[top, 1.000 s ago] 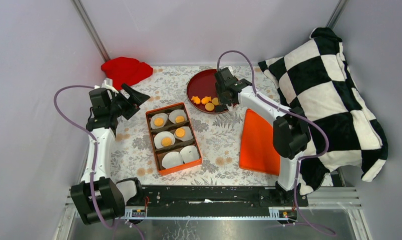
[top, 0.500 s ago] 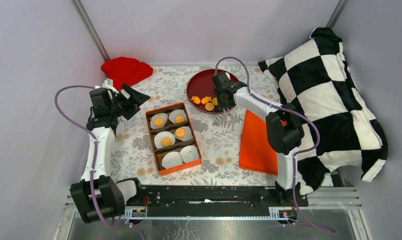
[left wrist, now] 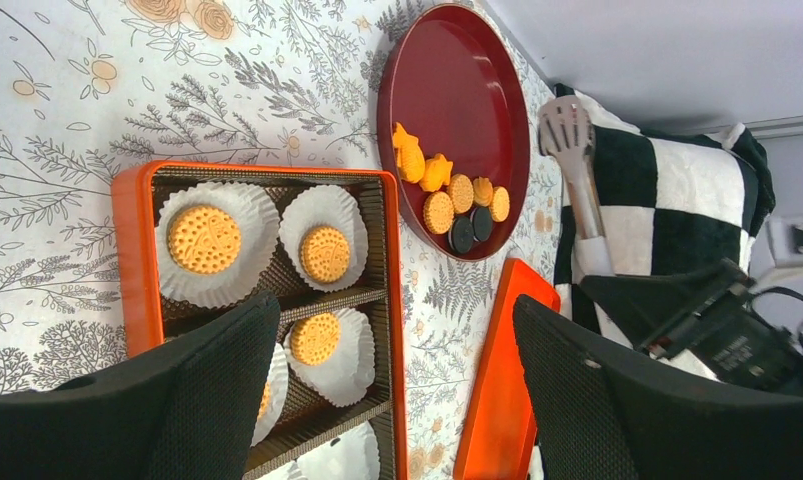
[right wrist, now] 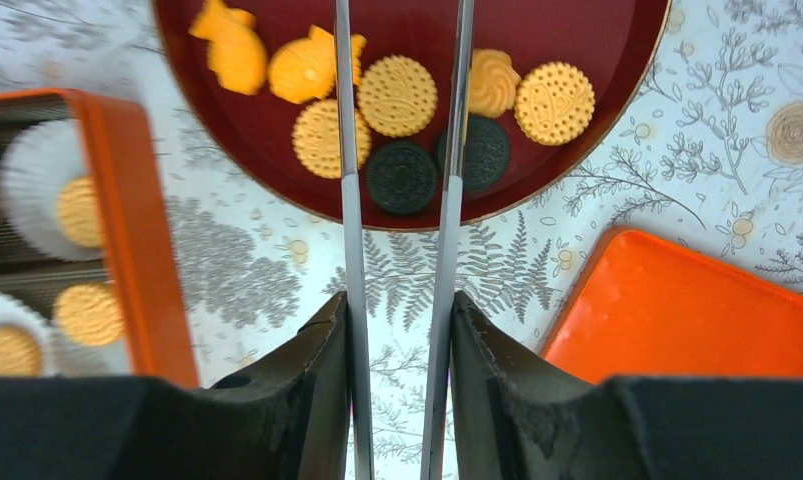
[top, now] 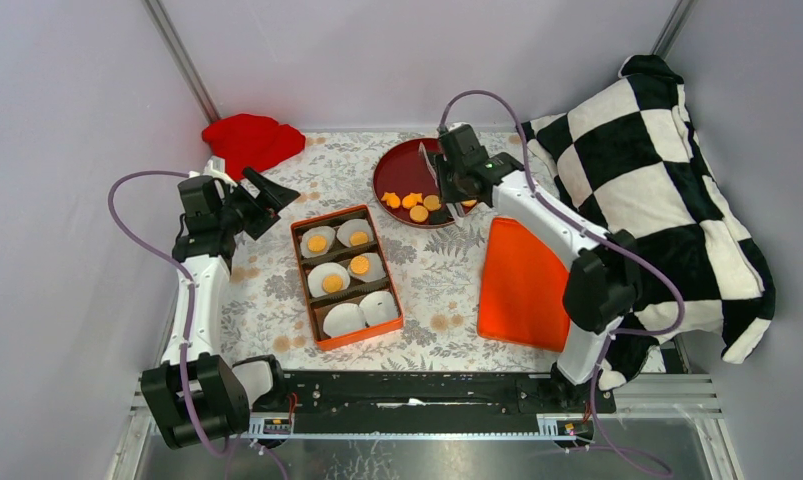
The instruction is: Pack the cookies
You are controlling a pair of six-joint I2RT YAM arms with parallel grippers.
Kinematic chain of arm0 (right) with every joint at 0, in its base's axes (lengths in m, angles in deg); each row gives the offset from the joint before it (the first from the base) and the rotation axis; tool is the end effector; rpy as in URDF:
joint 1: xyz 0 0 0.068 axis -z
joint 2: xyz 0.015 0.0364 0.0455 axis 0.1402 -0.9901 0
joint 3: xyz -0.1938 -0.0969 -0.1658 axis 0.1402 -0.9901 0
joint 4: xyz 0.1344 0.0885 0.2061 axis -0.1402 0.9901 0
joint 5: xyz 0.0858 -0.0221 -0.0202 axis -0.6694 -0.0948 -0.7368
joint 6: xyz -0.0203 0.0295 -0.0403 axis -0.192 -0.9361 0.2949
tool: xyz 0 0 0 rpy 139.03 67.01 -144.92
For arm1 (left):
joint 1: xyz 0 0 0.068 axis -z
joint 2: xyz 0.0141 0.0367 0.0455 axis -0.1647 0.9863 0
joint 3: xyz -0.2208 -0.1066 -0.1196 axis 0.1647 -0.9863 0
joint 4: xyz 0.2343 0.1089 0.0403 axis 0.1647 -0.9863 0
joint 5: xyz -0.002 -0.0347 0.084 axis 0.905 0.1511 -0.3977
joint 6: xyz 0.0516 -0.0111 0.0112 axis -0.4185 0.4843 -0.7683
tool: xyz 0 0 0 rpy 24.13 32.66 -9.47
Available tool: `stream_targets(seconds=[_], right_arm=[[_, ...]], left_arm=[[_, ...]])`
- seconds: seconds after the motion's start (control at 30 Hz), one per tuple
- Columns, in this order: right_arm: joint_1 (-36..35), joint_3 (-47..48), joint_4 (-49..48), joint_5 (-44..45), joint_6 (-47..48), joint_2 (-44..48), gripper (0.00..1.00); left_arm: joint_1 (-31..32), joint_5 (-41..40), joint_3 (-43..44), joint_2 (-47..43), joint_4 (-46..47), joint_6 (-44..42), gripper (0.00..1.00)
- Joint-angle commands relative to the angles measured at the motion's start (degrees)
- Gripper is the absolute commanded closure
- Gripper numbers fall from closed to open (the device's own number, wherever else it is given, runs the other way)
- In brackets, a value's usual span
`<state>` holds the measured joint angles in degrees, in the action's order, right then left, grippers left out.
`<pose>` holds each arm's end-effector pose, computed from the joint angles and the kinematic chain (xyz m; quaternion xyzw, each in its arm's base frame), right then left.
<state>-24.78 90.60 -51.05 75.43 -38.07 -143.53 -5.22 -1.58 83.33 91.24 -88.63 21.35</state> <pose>0.3537 0.2201 0.3009 -0.1120 0.9114 0.0702 0.3897 0.2446 0.0449 0.3048 -0.2649 0.8017 -0.3366 0.4169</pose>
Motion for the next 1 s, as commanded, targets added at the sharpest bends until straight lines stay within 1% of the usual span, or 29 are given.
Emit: stream_targets(seconds=[0.0,0.1,0.2,0.4,0.53,0.73,0.97], right_arm=[[-0.3,-0.3,1.0,-4.0,-1.7,6.4,0.89],[-2.0,-2.9,1.0,-4.9,-2.5,9.8,0.89],[-6.1,-6.2,0.7,-5.0,-2.8,13.1,0.89],[-17.3,-10.7,1.4,-3.9,-4.4,16.8,0.89],[-23.3,-15.6,0.3,-3.8,-6.3,19.3,0.89],[-29.5,-19.0,0.9,-3.7,-8.9,20.1,0.9],[-36.2,-20.4,4.4,-0.4,-12.5,21.1,0.91]], left_arm=[[-0.4,0.8,0.2,-1.2,1.2,0.6,0.09],[-0.3,1.4,1.8,-0.4,1.4,0.8,0.09],[-0.3,1.6,3.0,-0.4,0.6,0.7,0.1],[-0.2,0.7,2.5,-3.1,-0.7,0.4,0.1],[-0.3,0.3,2.8,-4.3,-2.4,-0.2,0.1],[-0.3,-1.5,1.6,-6.6,-4.4,-1.7,0.09],[-0.2,-0.3,1.1,-6.0,-3.9,-1.3,0.1]])
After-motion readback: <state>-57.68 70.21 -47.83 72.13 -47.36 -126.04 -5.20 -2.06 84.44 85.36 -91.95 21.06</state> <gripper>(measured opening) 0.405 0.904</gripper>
